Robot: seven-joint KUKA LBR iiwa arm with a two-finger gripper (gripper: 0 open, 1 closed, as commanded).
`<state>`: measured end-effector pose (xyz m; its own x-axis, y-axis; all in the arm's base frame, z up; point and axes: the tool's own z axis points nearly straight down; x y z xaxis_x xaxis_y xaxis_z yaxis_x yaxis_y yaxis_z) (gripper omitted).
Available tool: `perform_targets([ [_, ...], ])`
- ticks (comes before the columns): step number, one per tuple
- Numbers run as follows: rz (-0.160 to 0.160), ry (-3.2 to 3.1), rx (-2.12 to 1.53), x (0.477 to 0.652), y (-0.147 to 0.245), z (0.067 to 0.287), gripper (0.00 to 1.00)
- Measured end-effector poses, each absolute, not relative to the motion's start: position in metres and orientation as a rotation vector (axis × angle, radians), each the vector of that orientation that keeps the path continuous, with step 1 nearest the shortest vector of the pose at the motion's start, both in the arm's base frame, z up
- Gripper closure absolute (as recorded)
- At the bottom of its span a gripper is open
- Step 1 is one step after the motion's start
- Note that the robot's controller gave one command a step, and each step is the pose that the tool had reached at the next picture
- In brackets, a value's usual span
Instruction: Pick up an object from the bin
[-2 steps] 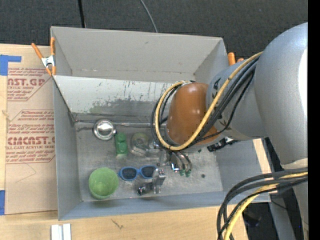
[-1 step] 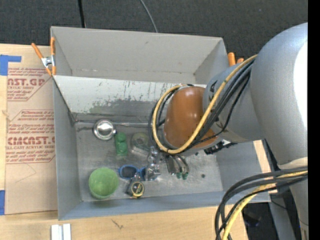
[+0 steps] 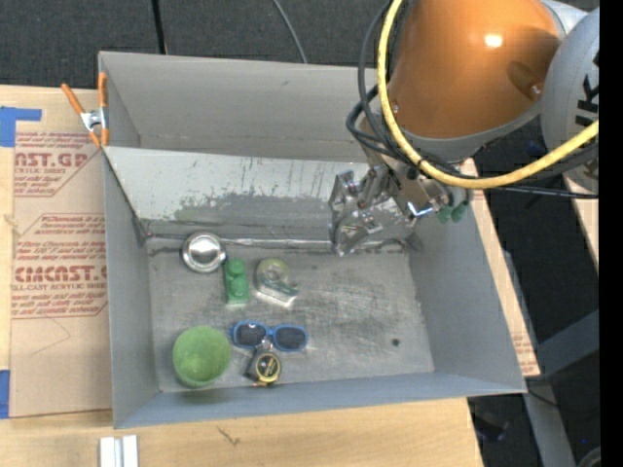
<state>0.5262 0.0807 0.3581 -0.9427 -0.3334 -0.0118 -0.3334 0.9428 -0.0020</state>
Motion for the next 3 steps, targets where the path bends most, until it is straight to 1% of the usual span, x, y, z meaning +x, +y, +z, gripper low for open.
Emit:
perform_targets([
  [1, 0.003, 3.101, -0.537, 0.531, 0.100, 0.232, 1.00],
  [2, 0.002, 3.094, -0.534, 0.532, 0.100, 0.237, 0.00],
  [3, 0.001, 3.144, 0.061, 0.529, 0.112, 0.137, 0.00],
])
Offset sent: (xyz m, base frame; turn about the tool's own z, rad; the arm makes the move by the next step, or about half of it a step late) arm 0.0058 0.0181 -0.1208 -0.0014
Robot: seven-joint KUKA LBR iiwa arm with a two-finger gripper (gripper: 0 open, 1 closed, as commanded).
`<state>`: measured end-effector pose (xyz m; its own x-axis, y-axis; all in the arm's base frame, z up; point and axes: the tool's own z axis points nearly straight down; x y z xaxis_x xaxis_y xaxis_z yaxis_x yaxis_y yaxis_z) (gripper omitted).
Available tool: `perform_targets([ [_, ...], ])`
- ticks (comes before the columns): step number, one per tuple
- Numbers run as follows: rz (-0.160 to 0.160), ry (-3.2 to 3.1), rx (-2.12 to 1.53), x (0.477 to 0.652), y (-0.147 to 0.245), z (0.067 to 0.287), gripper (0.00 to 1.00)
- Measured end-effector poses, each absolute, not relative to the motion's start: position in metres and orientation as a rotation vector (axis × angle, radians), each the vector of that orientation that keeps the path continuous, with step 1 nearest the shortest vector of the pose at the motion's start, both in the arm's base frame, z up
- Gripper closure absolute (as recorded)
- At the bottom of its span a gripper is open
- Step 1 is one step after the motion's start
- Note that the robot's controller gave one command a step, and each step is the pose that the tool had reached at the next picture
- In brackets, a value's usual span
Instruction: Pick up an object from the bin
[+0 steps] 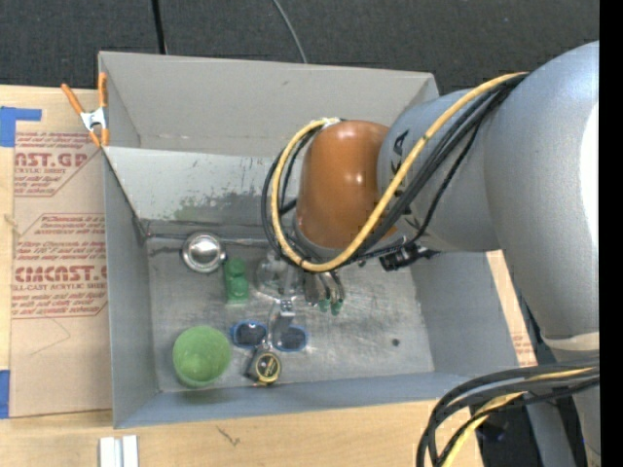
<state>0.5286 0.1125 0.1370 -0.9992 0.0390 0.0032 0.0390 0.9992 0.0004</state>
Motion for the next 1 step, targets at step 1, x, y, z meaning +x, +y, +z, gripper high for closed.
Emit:
perform_targets([
  [1, -0.013, -3.118, -0.482, 0.5241, 0.0874, 0.0892, 0.00],
])
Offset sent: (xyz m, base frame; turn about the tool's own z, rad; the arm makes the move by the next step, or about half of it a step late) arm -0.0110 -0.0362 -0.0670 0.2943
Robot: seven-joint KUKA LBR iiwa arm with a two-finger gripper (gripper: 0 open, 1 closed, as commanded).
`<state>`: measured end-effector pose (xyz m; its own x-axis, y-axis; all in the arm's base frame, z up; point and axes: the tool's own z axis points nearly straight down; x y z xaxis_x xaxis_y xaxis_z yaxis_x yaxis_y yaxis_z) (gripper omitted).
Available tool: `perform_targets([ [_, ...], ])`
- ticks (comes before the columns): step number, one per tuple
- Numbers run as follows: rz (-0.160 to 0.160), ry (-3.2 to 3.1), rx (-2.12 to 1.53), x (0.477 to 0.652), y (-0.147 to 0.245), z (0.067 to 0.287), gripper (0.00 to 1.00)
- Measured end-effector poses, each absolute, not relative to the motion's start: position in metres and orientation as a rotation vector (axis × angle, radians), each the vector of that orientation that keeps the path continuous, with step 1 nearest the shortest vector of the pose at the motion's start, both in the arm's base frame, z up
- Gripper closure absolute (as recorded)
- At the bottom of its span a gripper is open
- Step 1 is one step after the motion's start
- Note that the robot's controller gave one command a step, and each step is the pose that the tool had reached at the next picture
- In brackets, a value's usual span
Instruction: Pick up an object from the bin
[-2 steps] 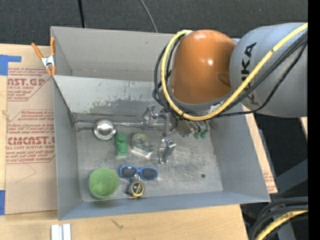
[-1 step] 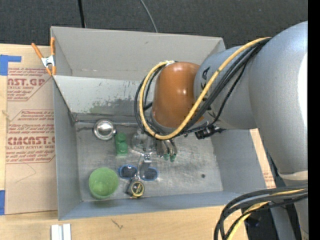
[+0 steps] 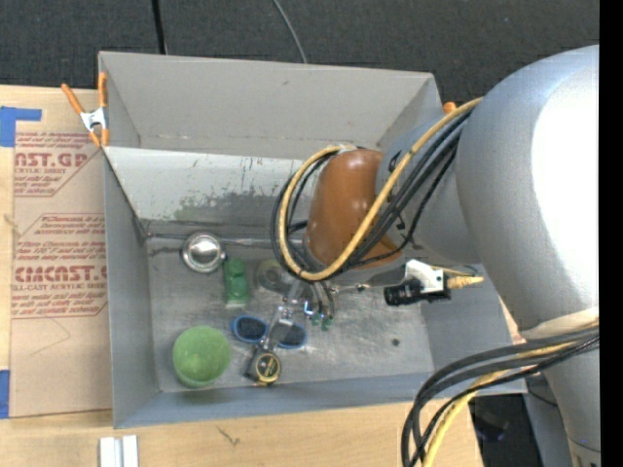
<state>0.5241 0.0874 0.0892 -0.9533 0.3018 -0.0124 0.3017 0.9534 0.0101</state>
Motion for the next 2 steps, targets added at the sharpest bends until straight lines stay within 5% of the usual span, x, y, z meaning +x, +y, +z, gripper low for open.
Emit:
perform_targets([
  [1, 0.005, 3.099, 0.484, 0.521, 0.085, 0.085, 1.00],
  [2, 0.004, 3.098, 0.470, 0.523, 0.074, 0.206, 1.00],
])
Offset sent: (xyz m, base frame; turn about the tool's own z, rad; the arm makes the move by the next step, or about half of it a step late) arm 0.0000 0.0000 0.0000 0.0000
